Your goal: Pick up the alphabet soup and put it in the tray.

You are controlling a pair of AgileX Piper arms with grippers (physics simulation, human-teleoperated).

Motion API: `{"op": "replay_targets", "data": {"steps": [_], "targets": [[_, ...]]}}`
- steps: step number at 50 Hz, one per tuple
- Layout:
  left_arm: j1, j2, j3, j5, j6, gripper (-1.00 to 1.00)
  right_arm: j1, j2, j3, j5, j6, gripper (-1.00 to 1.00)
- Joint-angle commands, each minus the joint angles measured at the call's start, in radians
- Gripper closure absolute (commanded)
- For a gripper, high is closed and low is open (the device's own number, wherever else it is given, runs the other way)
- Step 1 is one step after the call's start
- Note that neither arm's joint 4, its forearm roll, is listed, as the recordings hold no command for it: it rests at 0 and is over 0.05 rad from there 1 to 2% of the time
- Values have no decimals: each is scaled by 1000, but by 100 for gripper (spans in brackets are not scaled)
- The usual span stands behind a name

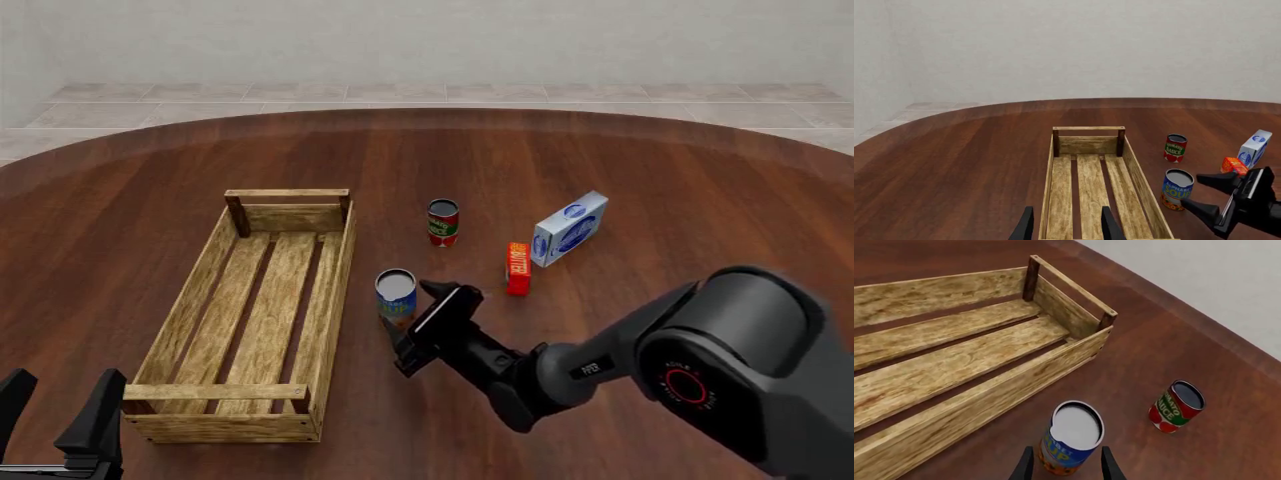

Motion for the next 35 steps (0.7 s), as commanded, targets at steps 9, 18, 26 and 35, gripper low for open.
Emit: {"op": "replay_targets", "data": {"steps": [9, 18, 26, 35], "targets": [[0, 0, 0, 0, 0, -100, -2, 18, -23, 8, -3, -100], [0, 0, 0, 0, 0, -100, -13, 23, -31, 17, 9, -100], [0, 0, 0, 0, 0, -100, -16, 24, -42, 26, 12, -100], [0, 0, 0, 0, 0, -100, -23, 38, -59, 33, 11, -100]]}}
